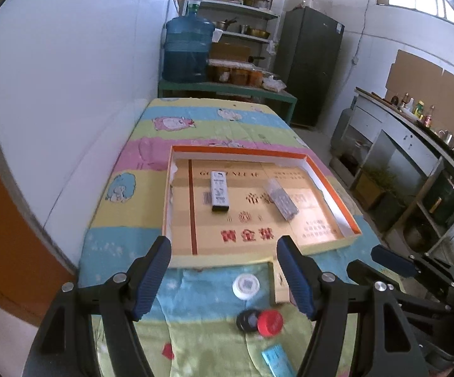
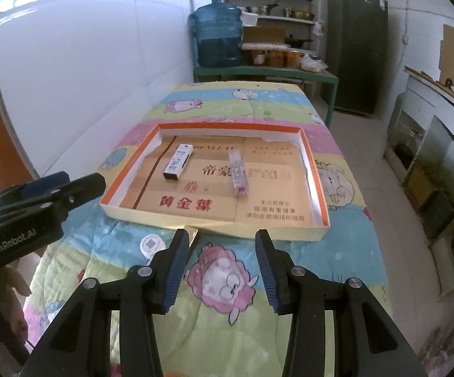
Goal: Organize rigid objects
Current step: 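Withdraw both open grippers from the tray toward the caps, then grasp the blue bottle cap with the left gripper while the right gripper grasps an orange cap, then carry the blue cap and orange cap over the cardboard tray with both grippers, then lower both caps into the tray and open both grippers, then withdraw both open grippers from the tray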
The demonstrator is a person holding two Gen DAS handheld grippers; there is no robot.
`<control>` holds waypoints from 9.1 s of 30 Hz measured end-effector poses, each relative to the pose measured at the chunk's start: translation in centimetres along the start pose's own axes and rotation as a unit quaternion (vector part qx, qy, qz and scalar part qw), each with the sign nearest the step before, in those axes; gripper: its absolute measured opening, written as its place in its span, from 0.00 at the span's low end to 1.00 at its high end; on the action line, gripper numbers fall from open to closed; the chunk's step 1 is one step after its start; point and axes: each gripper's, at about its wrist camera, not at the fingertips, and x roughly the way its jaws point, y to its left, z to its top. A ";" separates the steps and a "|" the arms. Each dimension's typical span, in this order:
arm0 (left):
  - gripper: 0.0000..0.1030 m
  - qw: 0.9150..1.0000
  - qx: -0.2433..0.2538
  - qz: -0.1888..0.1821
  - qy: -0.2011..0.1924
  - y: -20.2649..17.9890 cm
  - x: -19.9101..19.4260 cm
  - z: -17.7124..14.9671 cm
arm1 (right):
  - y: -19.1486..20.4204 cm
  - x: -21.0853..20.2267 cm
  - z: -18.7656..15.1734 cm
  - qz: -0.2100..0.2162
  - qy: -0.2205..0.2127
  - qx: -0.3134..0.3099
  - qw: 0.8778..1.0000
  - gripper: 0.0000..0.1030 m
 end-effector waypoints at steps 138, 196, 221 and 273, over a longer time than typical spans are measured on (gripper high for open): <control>0.30 0.997 0.024 -0.075 0.020 0.5 -2.6 -7.1 | 1.8 -1.5 -6.2 0.029 -0.009 -0.035 0.999 0.29; 0.30 0.992 0.037 -0.079 0.090 -3.5 15.5 4.5 | -7.9 12.1 5.8 0.001 0.020 -0.003 1.000 0.29; 0.30 0.989 0.043 -0.079 0.116 -3.3 18.2 3.1 | -7.5 15.9 5.3 -0.005 0.067 -0.024 0.997 0.30; 0.42 0.995 0.033 -0.065 0.066 -2.6 9.1 2.8 | -4.9 7.9 4.2 -0.013 0.032 -0.023 0.999 0.41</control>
